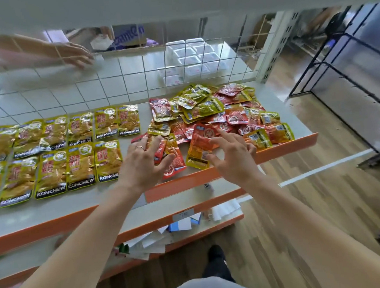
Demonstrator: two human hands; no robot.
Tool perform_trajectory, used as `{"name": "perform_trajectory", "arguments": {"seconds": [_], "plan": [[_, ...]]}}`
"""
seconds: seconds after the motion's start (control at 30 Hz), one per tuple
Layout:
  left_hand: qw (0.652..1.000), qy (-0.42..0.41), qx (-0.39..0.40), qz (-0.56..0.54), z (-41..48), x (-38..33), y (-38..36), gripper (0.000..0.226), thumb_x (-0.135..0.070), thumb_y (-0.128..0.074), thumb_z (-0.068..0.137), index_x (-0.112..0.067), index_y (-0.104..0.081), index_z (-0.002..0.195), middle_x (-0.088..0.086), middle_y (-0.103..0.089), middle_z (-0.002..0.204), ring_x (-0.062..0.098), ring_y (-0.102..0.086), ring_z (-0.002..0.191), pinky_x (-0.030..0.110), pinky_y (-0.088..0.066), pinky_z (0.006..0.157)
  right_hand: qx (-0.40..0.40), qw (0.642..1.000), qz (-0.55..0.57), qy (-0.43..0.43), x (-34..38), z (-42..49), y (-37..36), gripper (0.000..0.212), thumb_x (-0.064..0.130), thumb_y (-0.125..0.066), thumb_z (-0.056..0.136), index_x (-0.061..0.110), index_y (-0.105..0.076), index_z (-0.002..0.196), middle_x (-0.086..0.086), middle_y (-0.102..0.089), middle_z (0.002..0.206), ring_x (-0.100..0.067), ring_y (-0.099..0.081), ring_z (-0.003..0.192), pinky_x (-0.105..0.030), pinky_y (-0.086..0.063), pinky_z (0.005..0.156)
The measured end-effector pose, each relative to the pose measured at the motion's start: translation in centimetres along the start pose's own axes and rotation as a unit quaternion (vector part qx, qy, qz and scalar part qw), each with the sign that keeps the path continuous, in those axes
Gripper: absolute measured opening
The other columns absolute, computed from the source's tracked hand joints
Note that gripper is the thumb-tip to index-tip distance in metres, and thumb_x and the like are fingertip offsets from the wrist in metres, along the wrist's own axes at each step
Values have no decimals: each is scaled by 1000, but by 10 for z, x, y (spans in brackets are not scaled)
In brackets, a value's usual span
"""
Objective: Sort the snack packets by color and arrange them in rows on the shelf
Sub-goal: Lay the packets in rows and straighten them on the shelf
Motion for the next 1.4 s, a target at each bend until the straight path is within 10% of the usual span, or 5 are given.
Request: {"name": "perform_trajectory", "arguments": {"seconds": [0.33,0.53,1.03,1.17,1.4], "plan": [[996,58,-71,-4,20,-67,-30,74,-62,-64,86,-27,-48,149,24,-47,146,41,-36,132,51,-41,106,-45,997,18,-58,-96,64,53,19,36,-70,88,27,-58,100,3,-57,120,-24,-43,126,-45,-31,97],[992,85,-98,-1,23,-101,-43,71,-54,-69,86,-25,-49,148,21,-48,147,42,-39,129,51,-42,104,16,999,-12,-40,-117,108,65,42,36,-66,91,29,-56,130,0,-55,137,-25,-43,131,-46,-31,102],[988,119,-91,-23,23,-128,-52,72,-57,-67,86,-25,-48,148,17,-43,146,36,-34,134,53,-49,100,187,980,-68,-25,-101,166,69,66,56,-76,77,34,-52,134,-8,-49,139,-32,-37,135,-50,-33,110],[991,93,-83,46,27,-134,-43,82,-77,-54,80,-28,-45,146,9,-35,151,31,-31,133,47,-53,91,160,974,-108,117,-68,180,67,65,40,-74,83,33,-47,142,-4,-32,154,-28,-22,144,-54,-22,115],[987,39,18,155,28,-154,-48,82,-83,-43,83,-45,-27,154,12,-22,161,38,-32,131,49,-45,102,177,924,-198,274,-46,179,40,63,26,-61,82,24,-44,142,-2,-52,136,-24,-50,126,-52,-30,104]]}}
Point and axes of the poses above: each hand's wrist, its own z-axis towards the middle knuckle, its own y-axis out of the back of the hand, x = y × z, the point moved 2 cm from there along z, towards the middle knuckle
